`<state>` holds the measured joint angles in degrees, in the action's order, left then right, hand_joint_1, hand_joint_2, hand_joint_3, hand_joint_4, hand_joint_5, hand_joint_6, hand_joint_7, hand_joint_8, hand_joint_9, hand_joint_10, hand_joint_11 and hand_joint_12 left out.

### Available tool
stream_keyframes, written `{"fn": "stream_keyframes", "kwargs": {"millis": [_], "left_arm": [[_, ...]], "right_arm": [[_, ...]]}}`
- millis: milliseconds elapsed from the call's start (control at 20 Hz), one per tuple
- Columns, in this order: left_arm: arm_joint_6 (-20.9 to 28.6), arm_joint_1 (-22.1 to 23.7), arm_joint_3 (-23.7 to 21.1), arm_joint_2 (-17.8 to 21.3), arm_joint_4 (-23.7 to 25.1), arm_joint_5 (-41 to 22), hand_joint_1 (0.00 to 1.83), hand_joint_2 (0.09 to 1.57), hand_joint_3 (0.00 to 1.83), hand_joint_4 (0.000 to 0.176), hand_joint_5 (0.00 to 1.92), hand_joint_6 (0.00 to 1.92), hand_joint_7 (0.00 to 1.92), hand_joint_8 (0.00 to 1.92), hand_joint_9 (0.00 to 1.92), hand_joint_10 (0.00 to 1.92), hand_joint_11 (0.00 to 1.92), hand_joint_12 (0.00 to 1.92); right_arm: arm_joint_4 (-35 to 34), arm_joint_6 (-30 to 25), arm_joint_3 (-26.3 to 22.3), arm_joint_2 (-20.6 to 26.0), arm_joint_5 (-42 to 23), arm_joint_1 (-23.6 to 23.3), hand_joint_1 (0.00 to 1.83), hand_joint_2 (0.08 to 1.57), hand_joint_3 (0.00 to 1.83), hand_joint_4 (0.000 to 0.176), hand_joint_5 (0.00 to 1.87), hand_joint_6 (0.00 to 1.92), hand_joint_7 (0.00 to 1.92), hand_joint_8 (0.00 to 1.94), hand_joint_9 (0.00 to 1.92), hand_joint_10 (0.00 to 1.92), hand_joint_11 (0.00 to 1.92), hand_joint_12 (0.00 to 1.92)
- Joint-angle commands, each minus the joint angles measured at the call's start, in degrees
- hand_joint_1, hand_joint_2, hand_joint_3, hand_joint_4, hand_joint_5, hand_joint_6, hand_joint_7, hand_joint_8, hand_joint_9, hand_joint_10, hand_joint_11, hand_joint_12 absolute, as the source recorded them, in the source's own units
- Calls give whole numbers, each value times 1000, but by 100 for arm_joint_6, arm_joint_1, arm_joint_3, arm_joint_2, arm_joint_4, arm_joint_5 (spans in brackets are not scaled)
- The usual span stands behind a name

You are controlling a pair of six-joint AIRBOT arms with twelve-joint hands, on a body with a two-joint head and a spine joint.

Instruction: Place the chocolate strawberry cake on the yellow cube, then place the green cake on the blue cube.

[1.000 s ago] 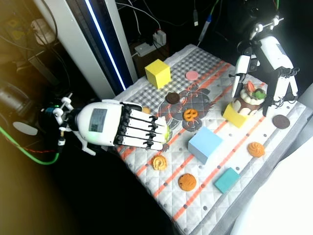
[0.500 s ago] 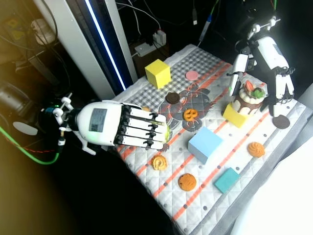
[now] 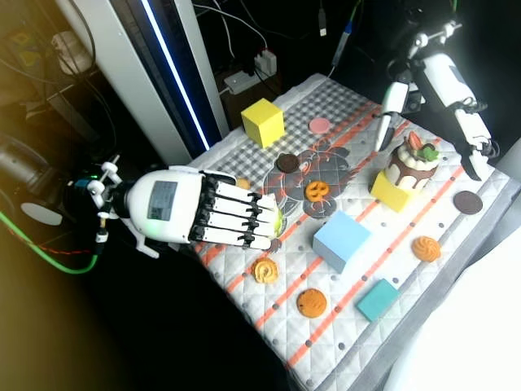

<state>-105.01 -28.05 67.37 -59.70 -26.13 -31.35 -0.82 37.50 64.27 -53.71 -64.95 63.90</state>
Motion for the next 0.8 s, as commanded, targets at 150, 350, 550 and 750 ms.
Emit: {"fn": "stream_keyframes", "kwargs": {"millis": [150,350,550,750], "left_arm": [[17,-648,-654,480,-12,-1769,691,877,0,173,0,0,0,0,0,0,0,0],[17,-1186,-1335,900,70,-2767,660,895,7,159,0,0,0,0,0,0,0,0],[17,-1291,-1448,981,73,-3012,702,873,0,172,0,0,0,0,0,0,0,0],[19,-1319,-1449,980,29,-3019,732,891,4,168,0,0,0,0,0,0,0,0]], "right_arm": [[-117,-34,20,-2,-692,-104,683,1066,0,60,427,0,385,0,350,9,361,22],[-99,-34,149,-98,-360,-267,663,1022,0,53,364,1,330,0,350,2,399,50],[-88,-34,240,-216,-84,-323,727,1022,0,24,395,12,330,7,368,13,420,71],[-93,-34,239,-224,-71,-317,708,1043,4,139,355,0,319,0,369,7,400,84]]}}
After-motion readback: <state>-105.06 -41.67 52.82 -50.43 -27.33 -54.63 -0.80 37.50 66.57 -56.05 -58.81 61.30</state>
